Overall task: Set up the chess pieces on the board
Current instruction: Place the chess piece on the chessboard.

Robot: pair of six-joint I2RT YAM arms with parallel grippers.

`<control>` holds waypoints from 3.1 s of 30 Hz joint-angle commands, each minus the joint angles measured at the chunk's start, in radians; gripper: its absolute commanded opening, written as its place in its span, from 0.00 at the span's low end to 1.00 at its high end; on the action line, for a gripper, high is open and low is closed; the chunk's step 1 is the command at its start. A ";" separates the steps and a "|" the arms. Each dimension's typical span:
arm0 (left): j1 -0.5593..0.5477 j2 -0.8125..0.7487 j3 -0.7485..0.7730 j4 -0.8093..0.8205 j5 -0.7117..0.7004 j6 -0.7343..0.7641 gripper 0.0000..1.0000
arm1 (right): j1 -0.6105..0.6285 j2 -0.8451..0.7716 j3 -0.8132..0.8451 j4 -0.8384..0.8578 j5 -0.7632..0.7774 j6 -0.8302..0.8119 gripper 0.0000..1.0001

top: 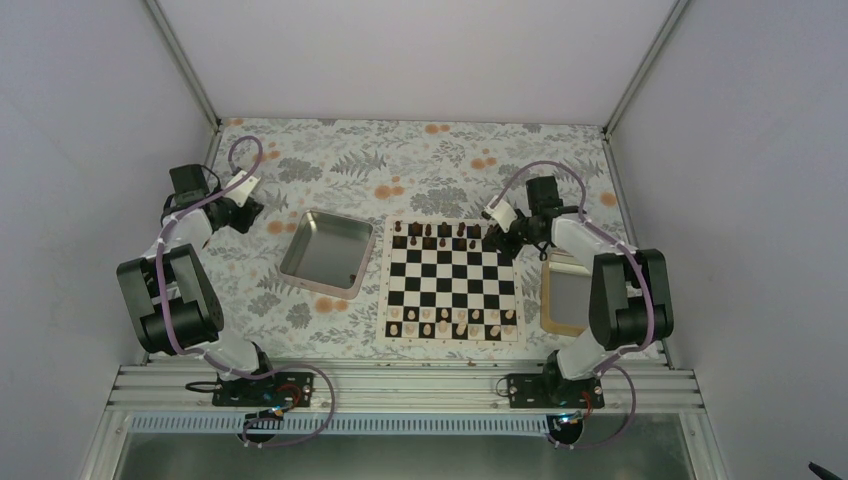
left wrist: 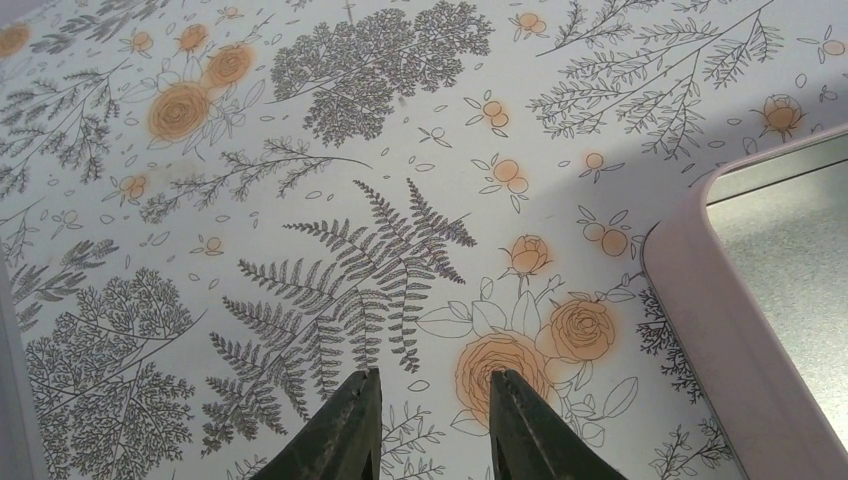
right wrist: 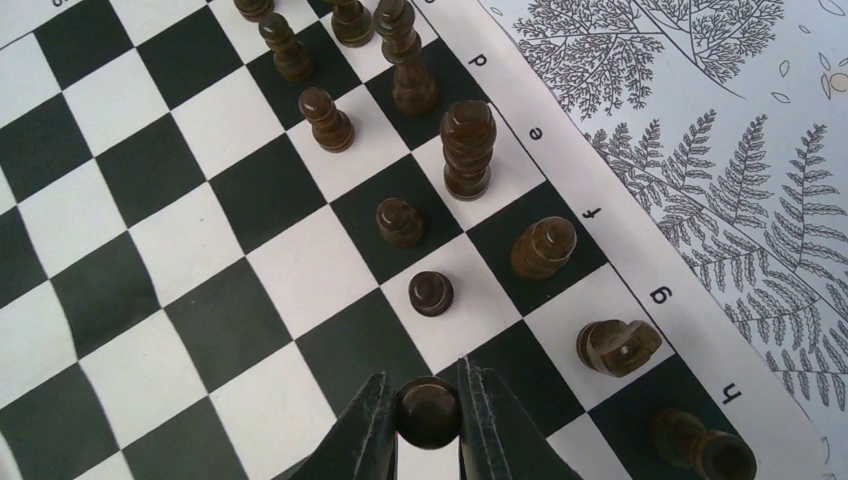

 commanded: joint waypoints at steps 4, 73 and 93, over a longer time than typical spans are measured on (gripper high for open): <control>-0.004 -0.022 -0.014 0.009 0.058 0.012 0.28 | -0.015 0.052 0.002 0.054 -0.026 -0.027 0.10; -0.003 -0.013 -0.032 -0.011 0.127 0.038 0.28 | -0.027 0.179 0.008 0.116 0.047 0.001 0.20; -0.004 -0.019 -0.037 -0.013 0.144 0.049 0.28 | -0.027 0.049 0.019 0.033 0.041 0.012 0.25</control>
